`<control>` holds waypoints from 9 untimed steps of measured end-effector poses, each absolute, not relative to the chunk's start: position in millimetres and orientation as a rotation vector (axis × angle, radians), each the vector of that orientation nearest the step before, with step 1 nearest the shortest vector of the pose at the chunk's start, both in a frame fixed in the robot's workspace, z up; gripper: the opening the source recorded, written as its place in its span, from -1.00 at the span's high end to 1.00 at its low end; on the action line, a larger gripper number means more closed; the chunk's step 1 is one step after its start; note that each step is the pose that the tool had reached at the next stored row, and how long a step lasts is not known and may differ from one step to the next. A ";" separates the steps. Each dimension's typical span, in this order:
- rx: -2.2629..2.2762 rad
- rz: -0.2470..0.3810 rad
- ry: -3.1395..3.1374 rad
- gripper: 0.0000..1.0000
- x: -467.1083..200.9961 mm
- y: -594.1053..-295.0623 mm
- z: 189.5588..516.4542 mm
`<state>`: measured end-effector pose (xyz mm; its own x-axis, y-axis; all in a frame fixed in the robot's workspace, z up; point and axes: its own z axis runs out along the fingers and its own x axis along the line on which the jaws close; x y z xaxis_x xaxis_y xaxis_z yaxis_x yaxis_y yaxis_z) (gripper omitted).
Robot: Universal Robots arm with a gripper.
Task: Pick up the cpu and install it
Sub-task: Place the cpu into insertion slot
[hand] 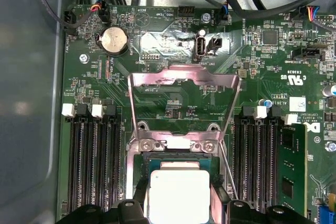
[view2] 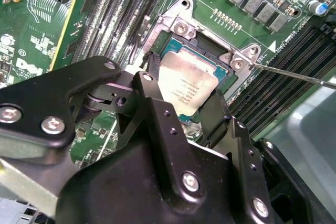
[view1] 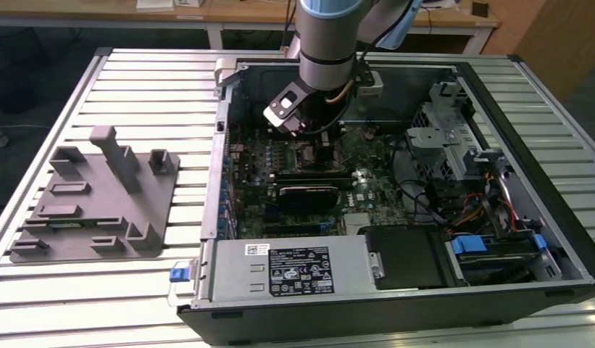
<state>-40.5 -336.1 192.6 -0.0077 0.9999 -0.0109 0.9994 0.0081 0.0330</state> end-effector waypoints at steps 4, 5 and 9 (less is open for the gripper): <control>2.191 0.024 2.208 -0.09 -40.6 -335.3 192.1; 2.191 0.024 2.208 -0.09 -40.6 -335.3 192.1; 2.191 0.024 2.208 -0.09 -40.6 -335.2 191.9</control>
